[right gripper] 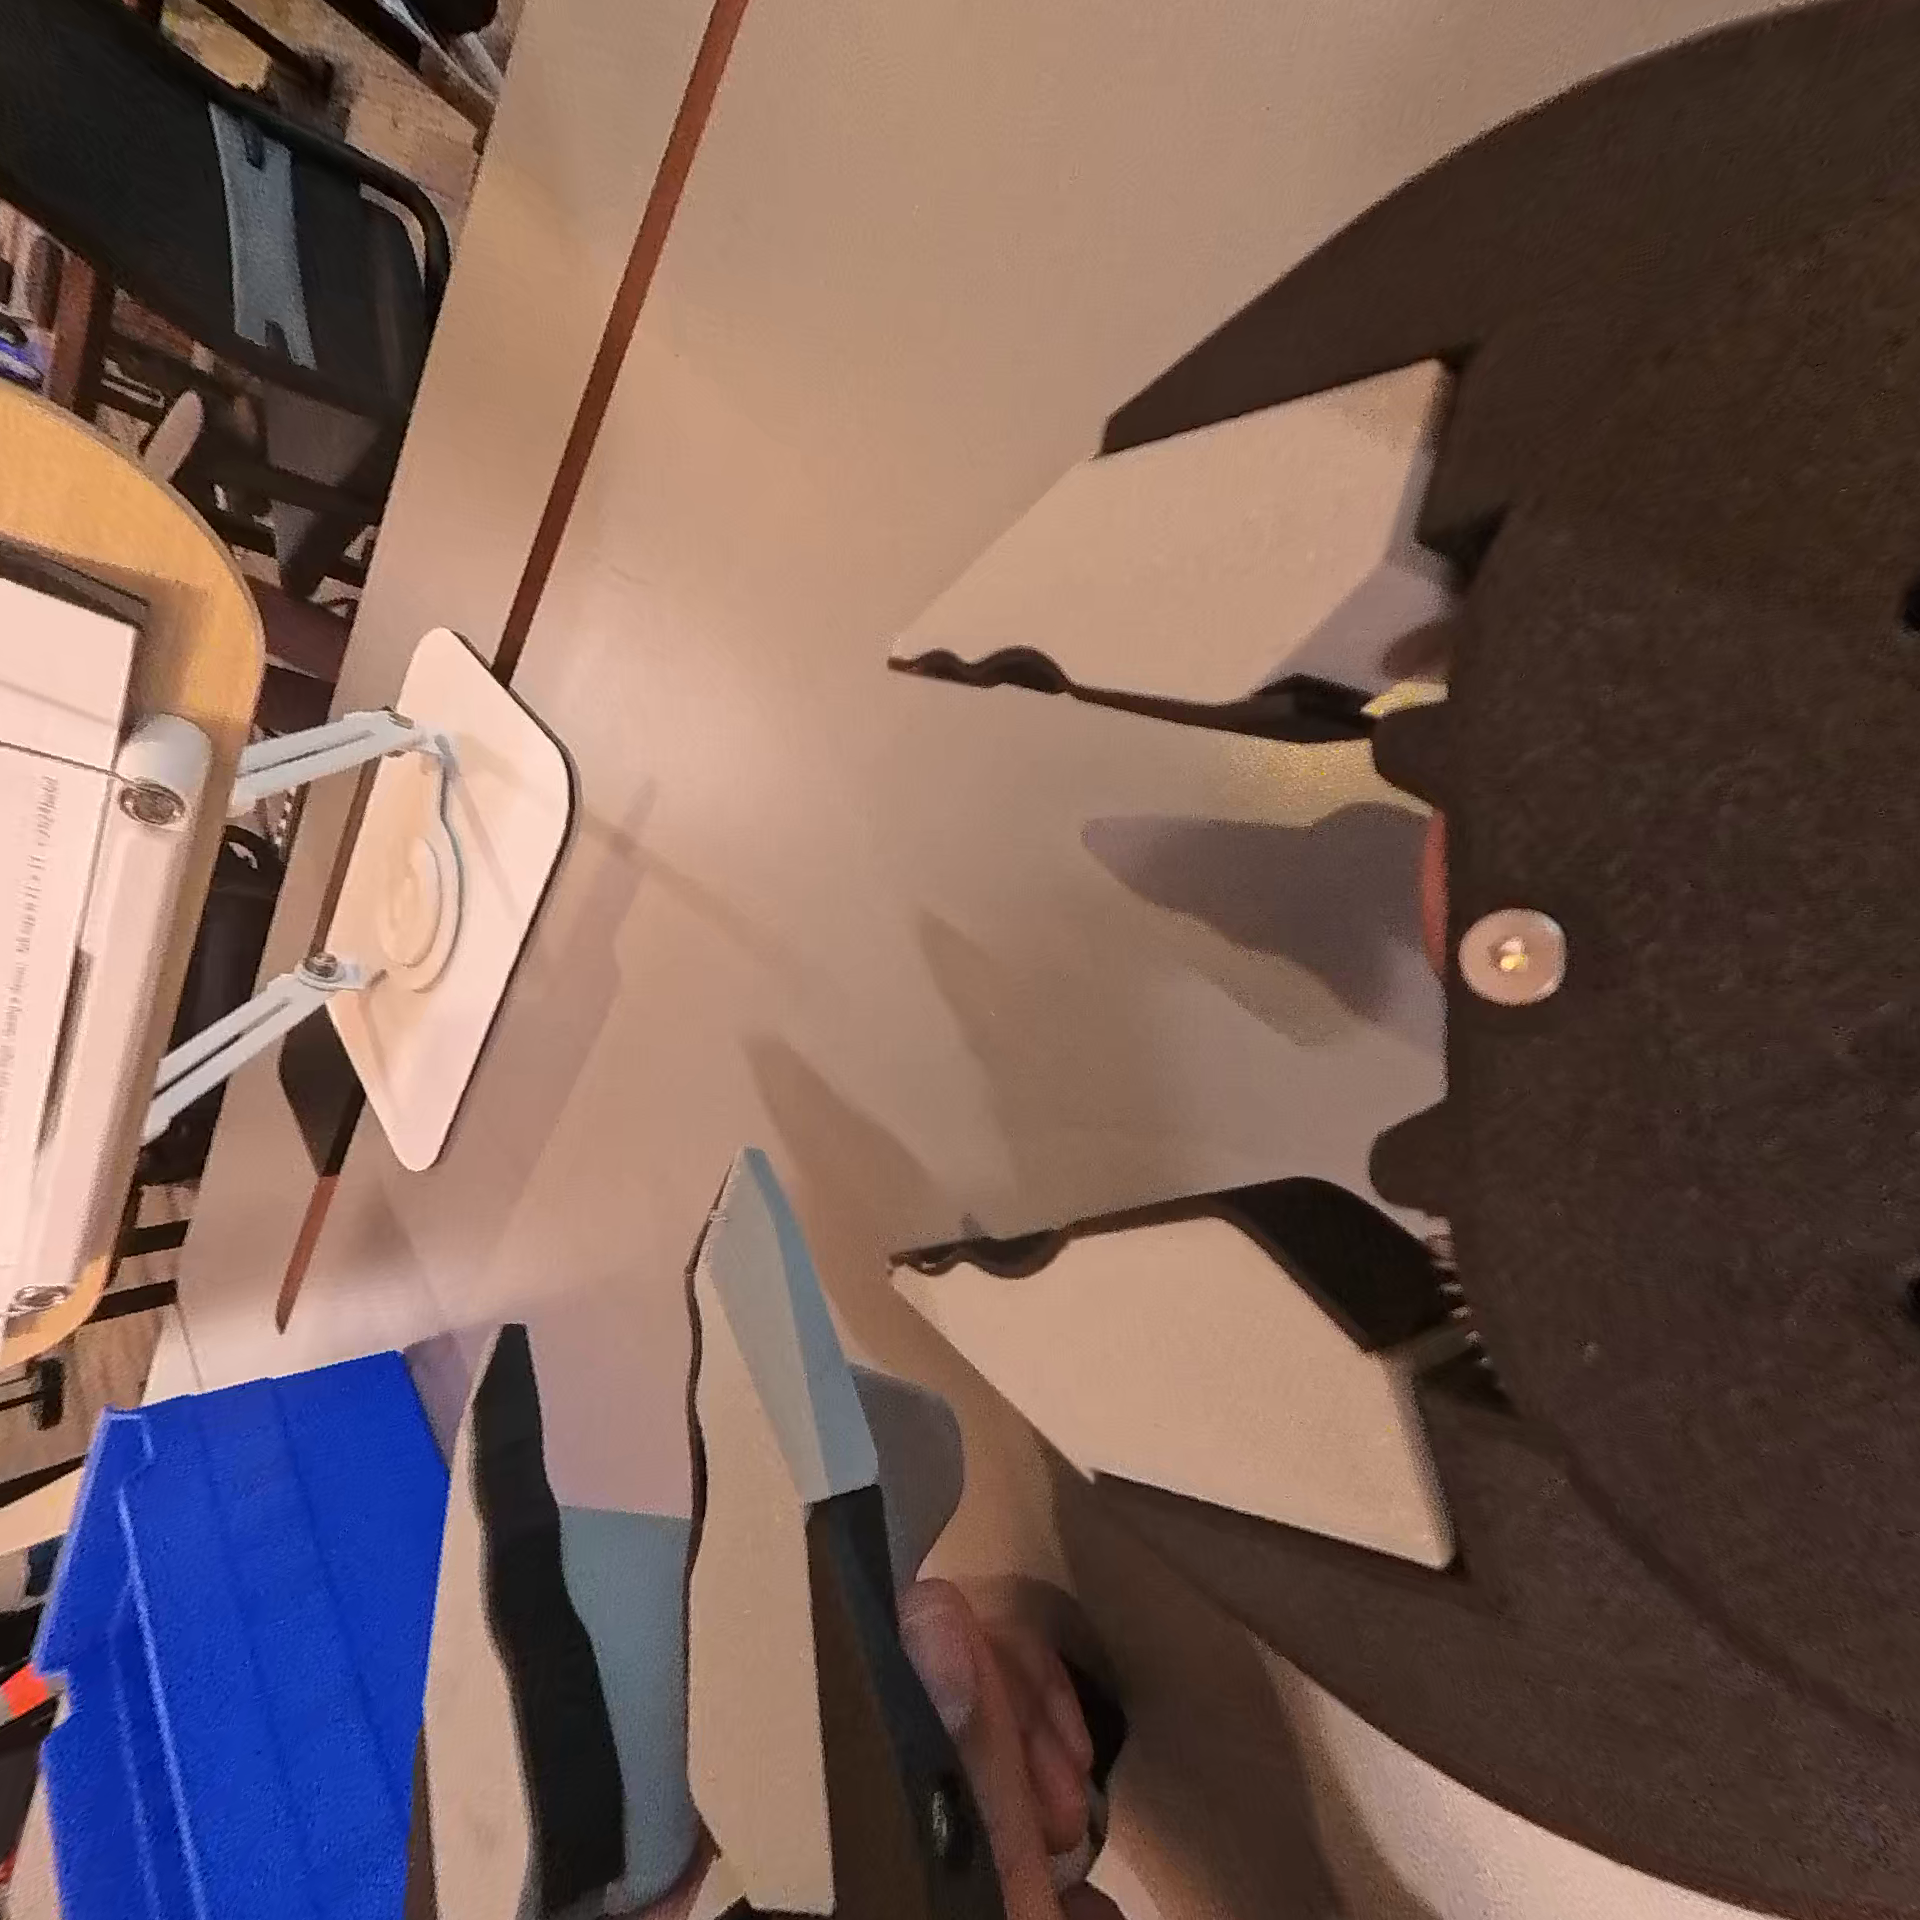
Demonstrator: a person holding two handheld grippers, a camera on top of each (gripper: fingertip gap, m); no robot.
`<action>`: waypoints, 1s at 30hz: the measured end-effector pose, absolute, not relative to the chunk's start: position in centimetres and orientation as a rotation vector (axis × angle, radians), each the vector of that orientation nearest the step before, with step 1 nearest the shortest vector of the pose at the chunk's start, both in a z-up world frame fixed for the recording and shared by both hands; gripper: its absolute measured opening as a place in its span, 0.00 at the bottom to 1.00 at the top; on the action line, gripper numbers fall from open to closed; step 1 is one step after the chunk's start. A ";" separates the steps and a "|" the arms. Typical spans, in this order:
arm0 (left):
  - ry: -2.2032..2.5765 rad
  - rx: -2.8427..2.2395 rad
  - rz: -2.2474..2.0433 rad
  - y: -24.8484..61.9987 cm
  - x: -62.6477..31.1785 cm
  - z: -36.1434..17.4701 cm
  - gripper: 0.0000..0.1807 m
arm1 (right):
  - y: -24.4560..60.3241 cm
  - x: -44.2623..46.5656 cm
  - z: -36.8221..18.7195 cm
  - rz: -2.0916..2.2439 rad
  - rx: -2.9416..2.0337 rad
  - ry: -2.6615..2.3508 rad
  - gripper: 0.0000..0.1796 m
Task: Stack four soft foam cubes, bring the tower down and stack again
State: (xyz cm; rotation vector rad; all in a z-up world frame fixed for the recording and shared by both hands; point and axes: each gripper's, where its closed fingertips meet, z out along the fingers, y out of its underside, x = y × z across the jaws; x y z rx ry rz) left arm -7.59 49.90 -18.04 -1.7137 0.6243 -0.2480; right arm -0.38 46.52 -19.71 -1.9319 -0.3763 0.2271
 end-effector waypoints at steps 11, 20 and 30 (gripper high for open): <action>0.666 -1.705 -0.264 49.8 -6.3 -18.2 0.41 | 46.8 -1.1 -19.8 0.218 -1.928 -0.417 0.56; 0.636 -1.728 -0.333 49.7 -6.4 -18.2 0.40 | 46.5 -1.2 -18.8 0.189 -1.896 -0.439 0.51; 0.883 -1.631 -0.223 47.7 -8.5 -18.7 0.41 | 45.8 2.8 -20.2 0.034 -1.918 -0.540 0.34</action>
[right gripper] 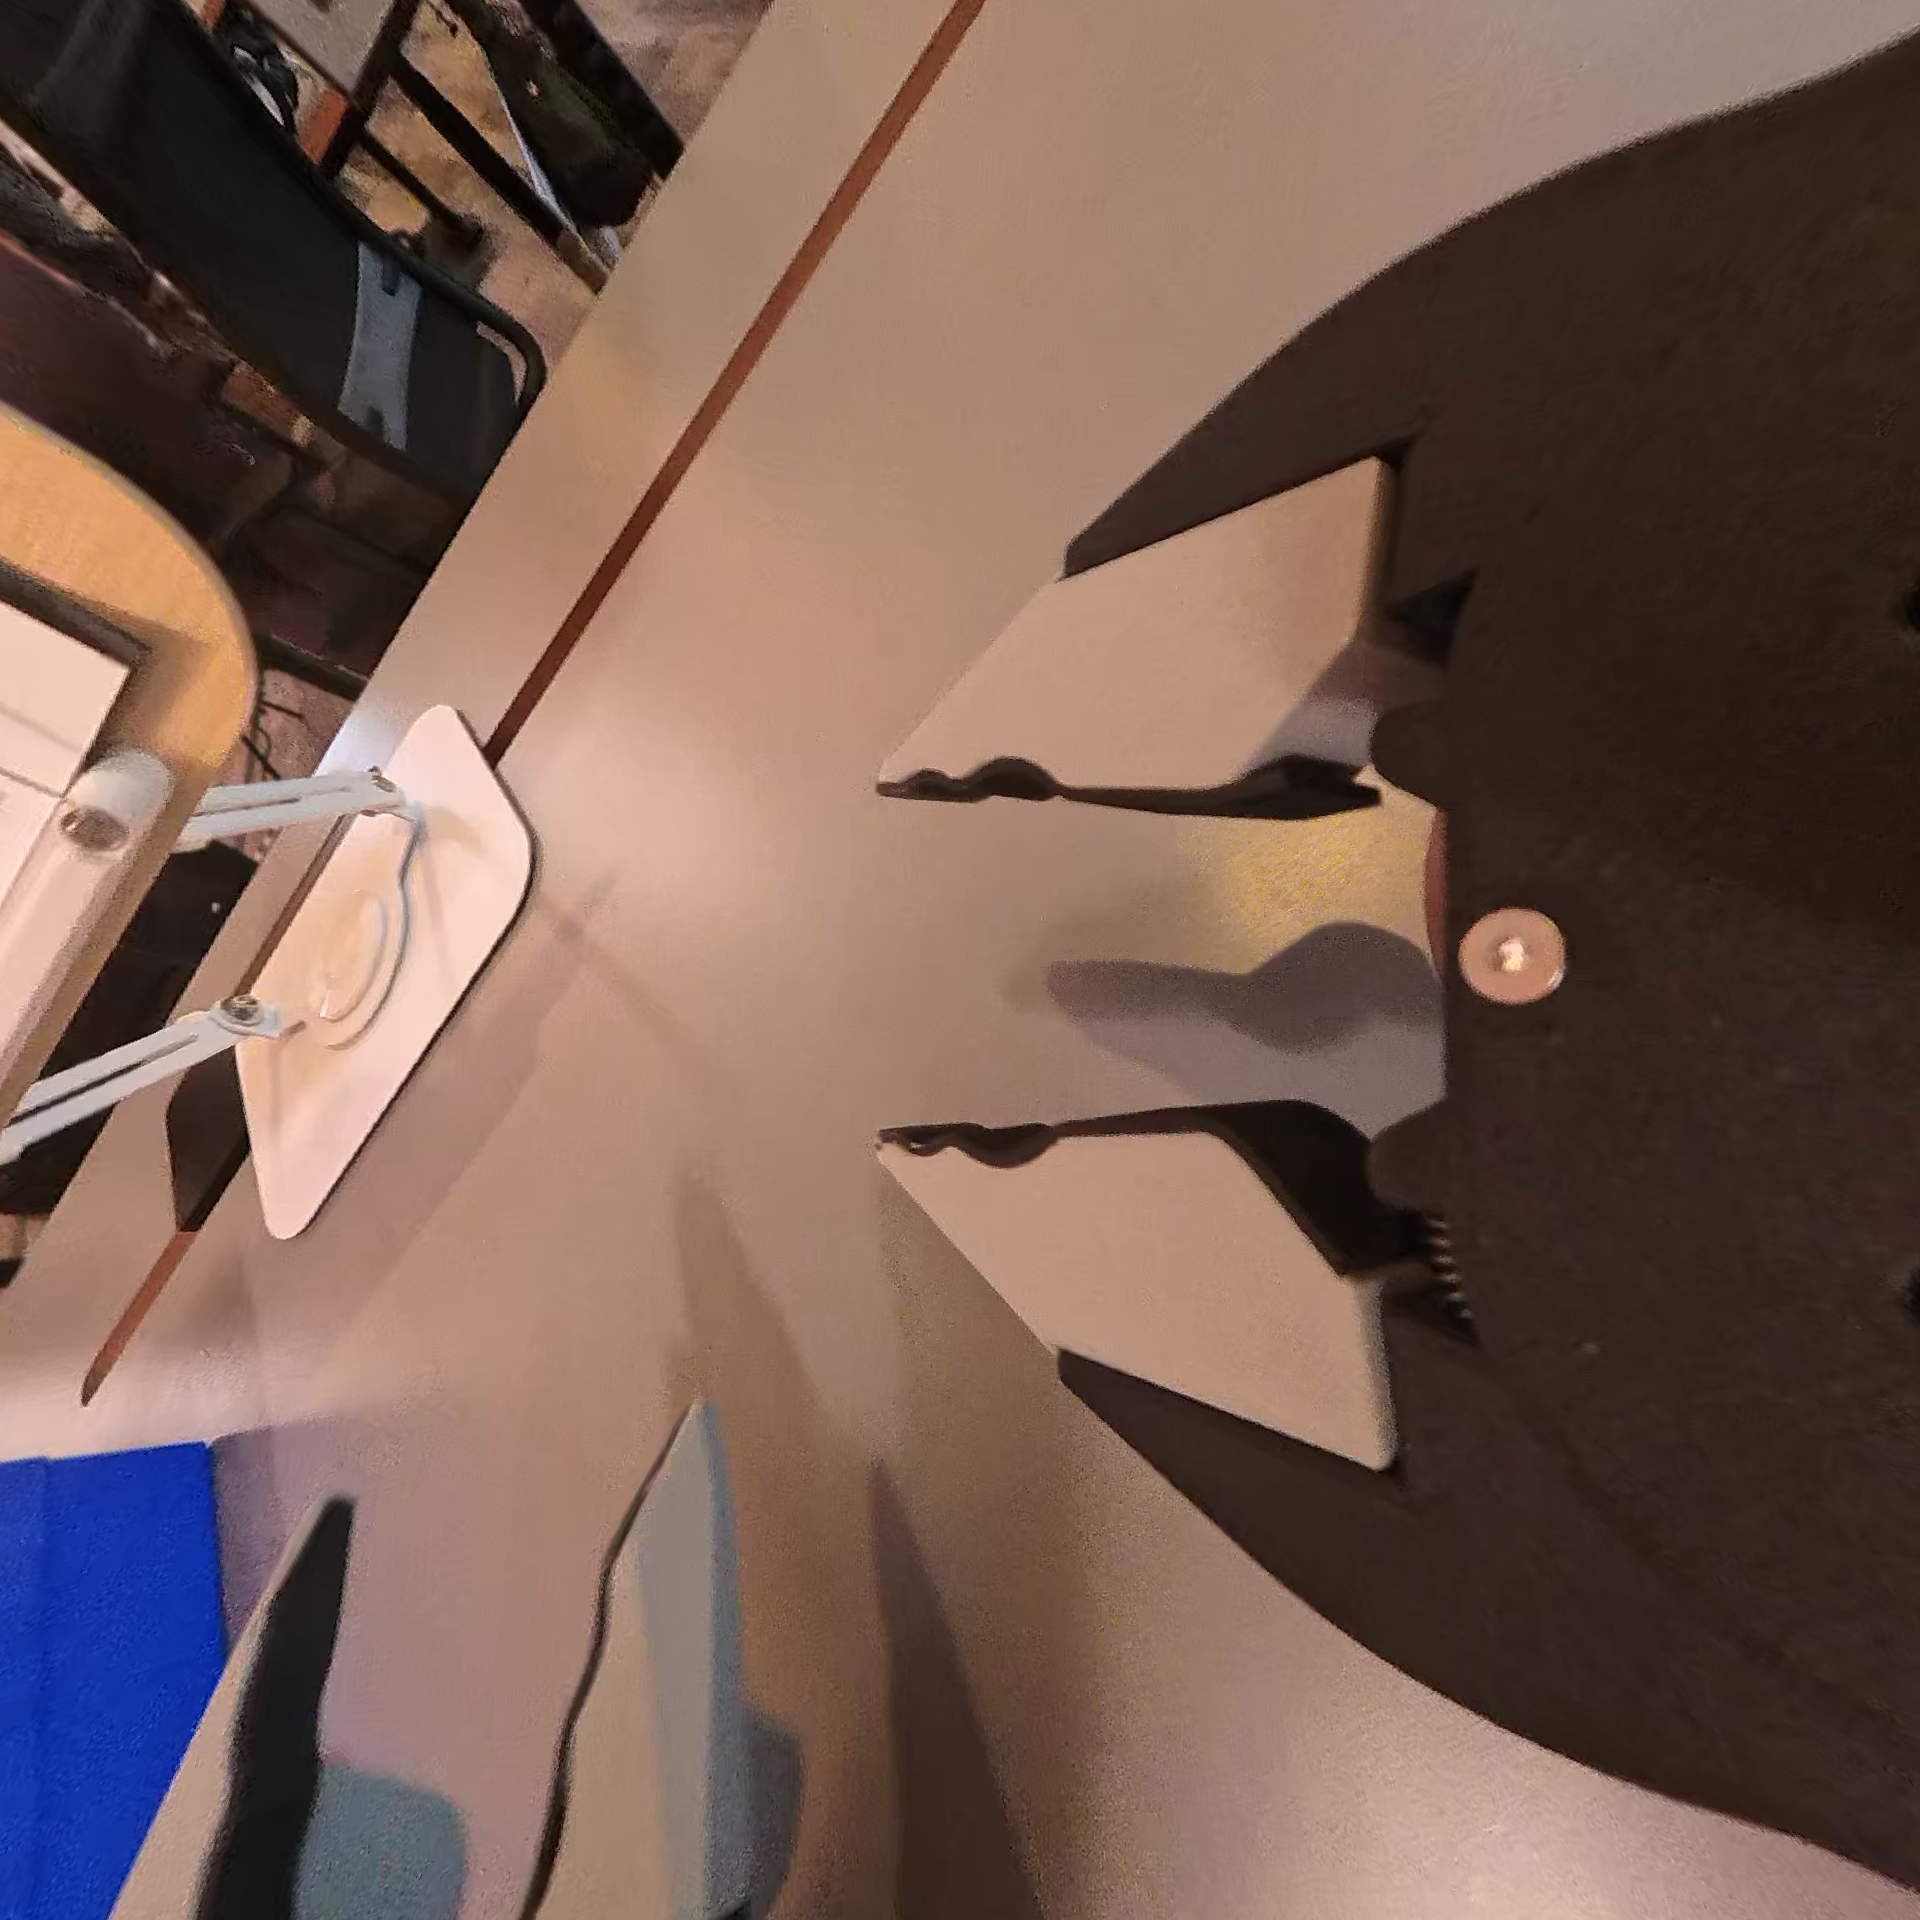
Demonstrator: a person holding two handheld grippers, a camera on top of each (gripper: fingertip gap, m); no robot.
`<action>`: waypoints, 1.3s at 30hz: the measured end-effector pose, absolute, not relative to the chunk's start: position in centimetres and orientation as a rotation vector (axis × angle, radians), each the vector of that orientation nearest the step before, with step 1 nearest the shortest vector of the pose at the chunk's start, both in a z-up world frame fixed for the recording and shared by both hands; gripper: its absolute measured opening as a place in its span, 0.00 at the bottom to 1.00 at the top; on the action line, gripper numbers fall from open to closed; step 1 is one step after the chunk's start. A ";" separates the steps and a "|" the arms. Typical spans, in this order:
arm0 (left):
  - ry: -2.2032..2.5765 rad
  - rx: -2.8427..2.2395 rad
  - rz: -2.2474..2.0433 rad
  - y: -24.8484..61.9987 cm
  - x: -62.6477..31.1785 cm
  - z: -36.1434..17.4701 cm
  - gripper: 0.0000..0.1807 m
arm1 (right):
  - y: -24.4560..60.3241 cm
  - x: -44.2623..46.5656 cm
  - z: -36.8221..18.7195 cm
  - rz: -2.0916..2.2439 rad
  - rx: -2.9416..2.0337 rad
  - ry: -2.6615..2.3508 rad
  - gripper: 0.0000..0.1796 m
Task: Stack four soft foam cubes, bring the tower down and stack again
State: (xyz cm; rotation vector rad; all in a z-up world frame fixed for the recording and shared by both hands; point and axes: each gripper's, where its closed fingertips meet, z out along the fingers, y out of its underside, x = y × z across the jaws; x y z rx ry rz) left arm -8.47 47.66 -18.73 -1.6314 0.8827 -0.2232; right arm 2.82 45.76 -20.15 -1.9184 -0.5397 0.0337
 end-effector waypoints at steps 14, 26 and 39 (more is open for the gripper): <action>0.804 -1.678 -0.331 48.6 -12.3 -17.7 0.41 | 44.3 2.0 -18.6 0.192 -1.864 -0.539 0.34; 0.469 -1.684 -0.026 46.2 -26.0 -13.8 0.38 | 42.9 -1.5 -19.3 0.281 -1.841 -0.611 0.34; 0.333 -1.987 0.208 49.2 -38.3 -18.9 0.15 | 42.1 -2.2 -18.6 0.247 -1.805 -0.643 0.34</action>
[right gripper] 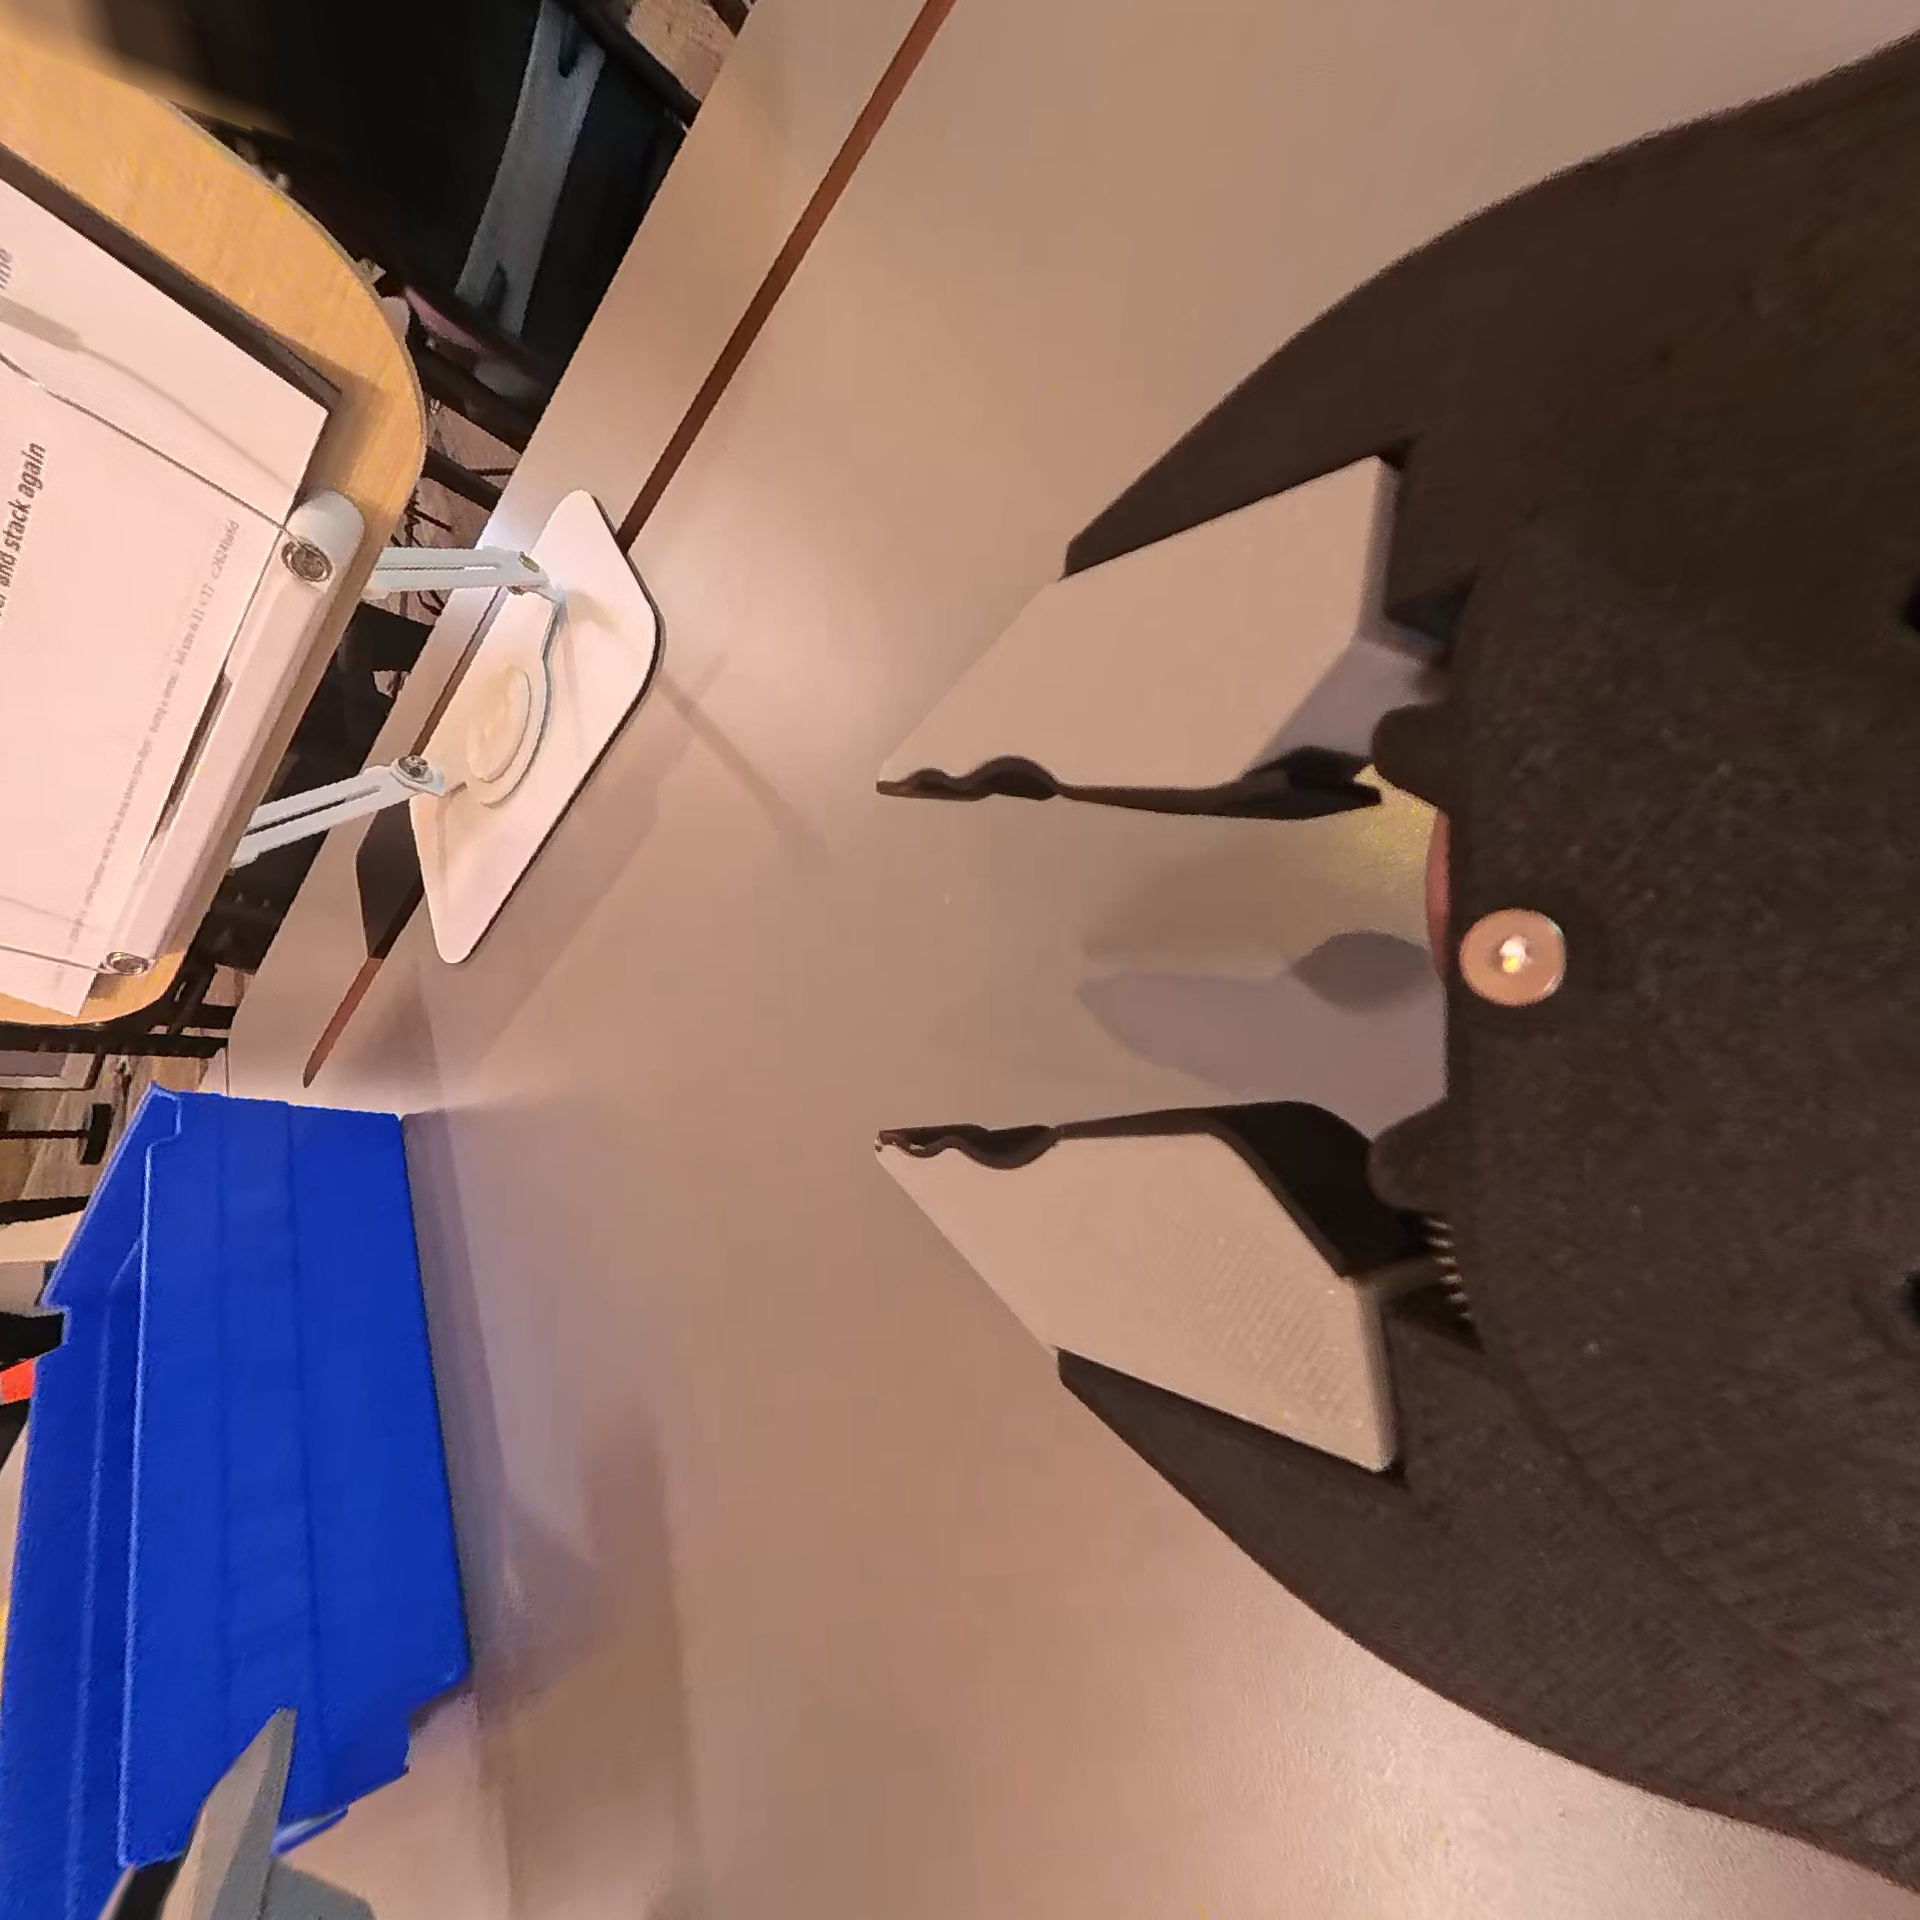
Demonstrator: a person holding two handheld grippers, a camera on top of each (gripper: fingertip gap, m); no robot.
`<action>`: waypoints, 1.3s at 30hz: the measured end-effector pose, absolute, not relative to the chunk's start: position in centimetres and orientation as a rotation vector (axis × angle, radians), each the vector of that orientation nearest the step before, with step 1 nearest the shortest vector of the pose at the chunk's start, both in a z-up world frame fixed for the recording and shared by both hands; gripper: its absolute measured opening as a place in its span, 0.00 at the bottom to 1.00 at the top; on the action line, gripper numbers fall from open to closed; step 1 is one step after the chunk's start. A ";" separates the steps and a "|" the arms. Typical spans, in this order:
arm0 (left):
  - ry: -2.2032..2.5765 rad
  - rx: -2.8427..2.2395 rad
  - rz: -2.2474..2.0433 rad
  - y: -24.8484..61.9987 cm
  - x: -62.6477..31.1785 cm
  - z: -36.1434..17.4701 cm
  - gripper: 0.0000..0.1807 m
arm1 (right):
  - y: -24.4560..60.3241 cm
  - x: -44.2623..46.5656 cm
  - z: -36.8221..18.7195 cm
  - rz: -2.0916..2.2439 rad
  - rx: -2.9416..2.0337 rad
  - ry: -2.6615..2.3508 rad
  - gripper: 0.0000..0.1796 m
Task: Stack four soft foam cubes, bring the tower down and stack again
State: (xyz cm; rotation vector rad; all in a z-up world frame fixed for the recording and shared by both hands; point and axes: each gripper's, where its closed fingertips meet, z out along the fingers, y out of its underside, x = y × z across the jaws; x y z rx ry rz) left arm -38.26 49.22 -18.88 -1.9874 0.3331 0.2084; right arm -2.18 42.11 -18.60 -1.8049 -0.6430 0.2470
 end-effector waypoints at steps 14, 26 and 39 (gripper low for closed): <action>0.371 -2.005 0.061 46.3 -33.7 -19.3 0.01 | 42.1 -2.4 -19.2 0.269 -1.827 -0.650 0.33; 0.387 -1.844 -0.127 42.4 -36.7 -11.9 0.25 | 43.1 -0.5 -18.7 0.258 -1.816 -0.571 0.34; 1.043 -2.110 -0.243 50.7 -37.4 -17.9 0.30 | 44.6 1.4 -17.8 0.329 -1.745 -0.500 0.34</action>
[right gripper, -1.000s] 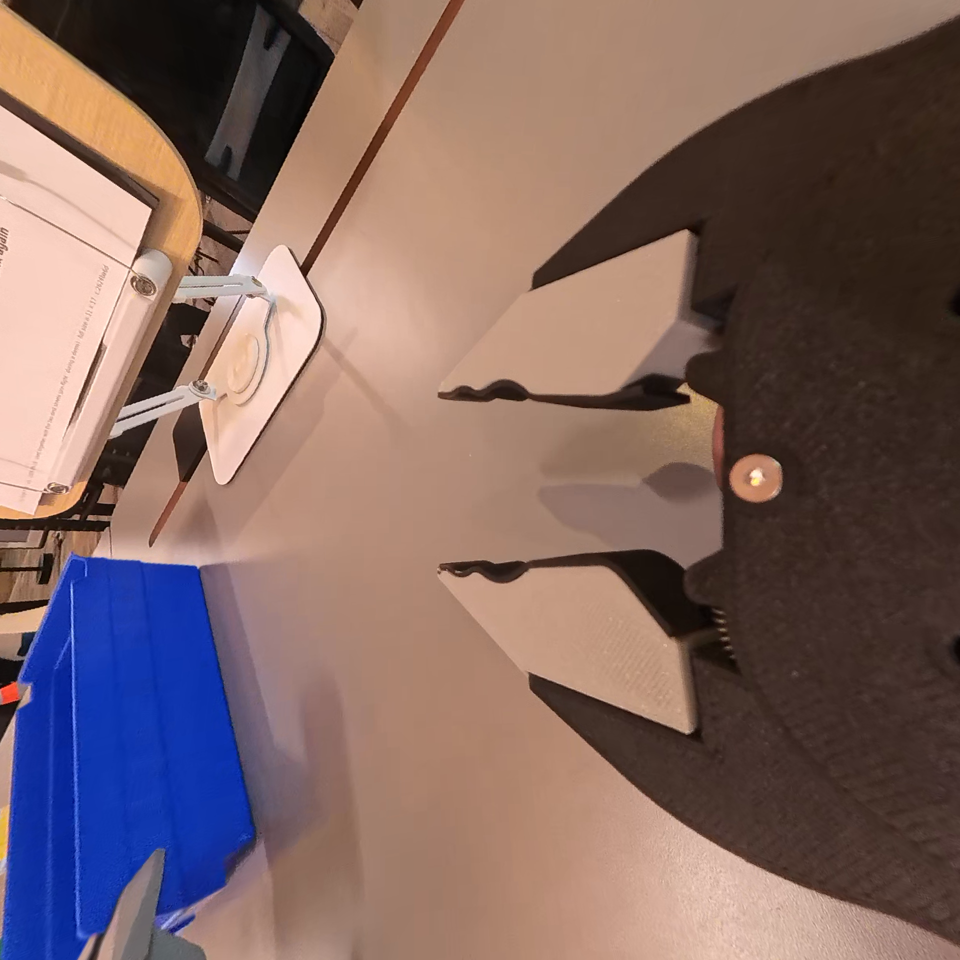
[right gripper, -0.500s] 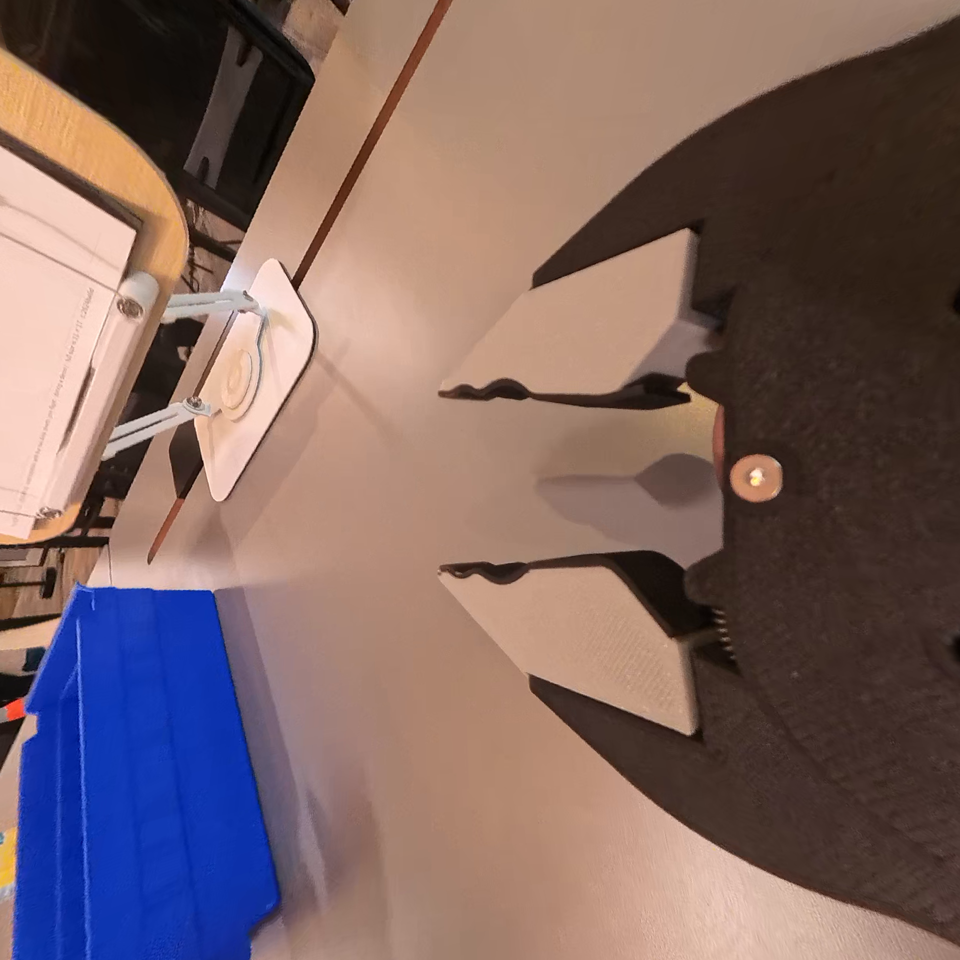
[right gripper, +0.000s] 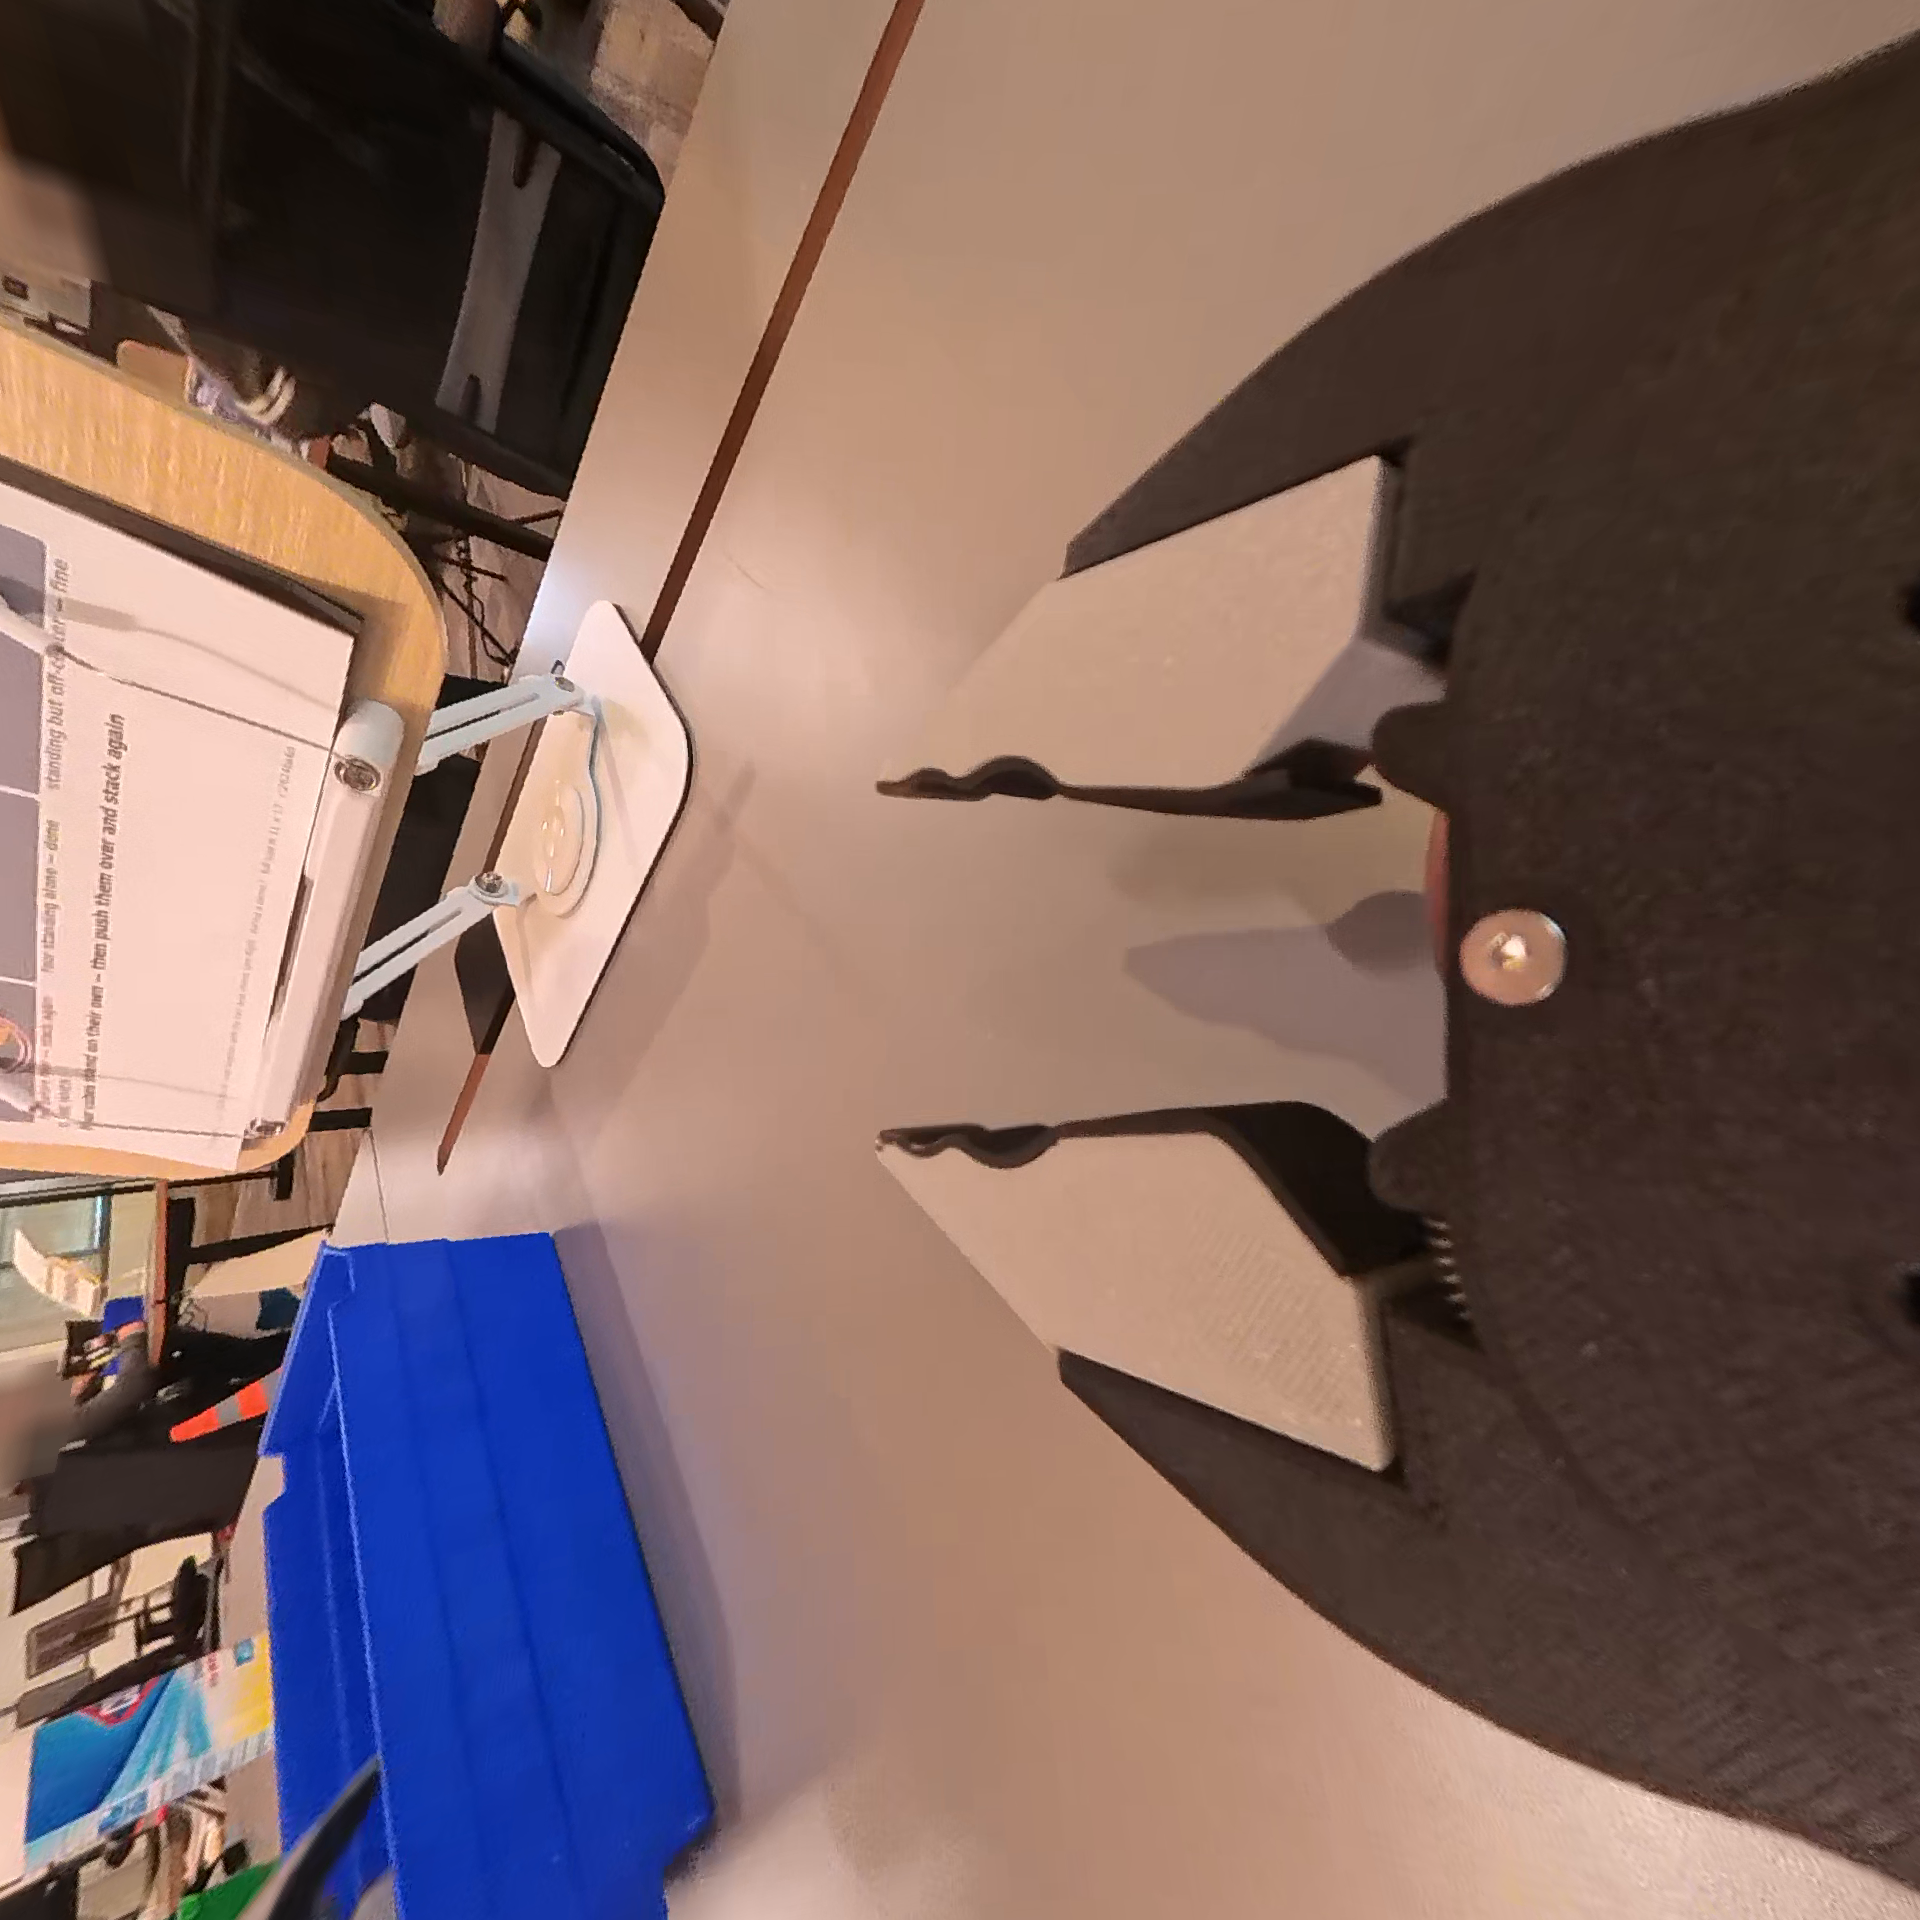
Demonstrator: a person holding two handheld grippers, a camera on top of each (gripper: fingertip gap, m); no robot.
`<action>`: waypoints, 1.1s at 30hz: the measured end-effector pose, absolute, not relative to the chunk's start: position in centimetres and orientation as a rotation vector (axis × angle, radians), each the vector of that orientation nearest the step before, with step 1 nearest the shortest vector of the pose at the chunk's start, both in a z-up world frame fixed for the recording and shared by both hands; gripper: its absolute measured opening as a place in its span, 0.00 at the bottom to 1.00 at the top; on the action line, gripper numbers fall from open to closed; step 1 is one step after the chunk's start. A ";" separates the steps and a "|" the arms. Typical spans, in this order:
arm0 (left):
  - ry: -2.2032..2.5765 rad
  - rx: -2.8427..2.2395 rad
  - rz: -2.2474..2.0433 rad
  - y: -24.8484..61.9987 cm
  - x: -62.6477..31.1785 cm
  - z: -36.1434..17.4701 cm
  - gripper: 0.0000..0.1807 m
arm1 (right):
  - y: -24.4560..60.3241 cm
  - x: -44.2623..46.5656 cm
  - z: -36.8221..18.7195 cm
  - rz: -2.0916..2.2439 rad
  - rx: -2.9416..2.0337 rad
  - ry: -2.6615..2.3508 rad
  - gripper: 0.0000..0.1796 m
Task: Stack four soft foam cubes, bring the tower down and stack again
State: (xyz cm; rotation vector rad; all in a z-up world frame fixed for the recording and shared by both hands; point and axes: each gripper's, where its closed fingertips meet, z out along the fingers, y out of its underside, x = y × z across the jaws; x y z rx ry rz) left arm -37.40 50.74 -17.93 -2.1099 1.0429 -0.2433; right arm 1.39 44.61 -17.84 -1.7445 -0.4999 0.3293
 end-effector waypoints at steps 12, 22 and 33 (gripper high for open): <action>1.845 -2.111 -0.133 52.6 -35.5 -25.1 0.34 | 44.2 0.5 -18.0 0.348 -1.734 -0.563 0.34; 1.653 -1.967 -0.033 52.8 -37.4 -18.8 0.15 | 42.6 -2.0 -18.5 0.441 -1.746 -0.696 0.33; 1.453 -0.996 -0.463 36.1 -19.7 -2.9 0.14 | 36.2 -7.8 -12.7 1.121 -1.568 -0.810 0.28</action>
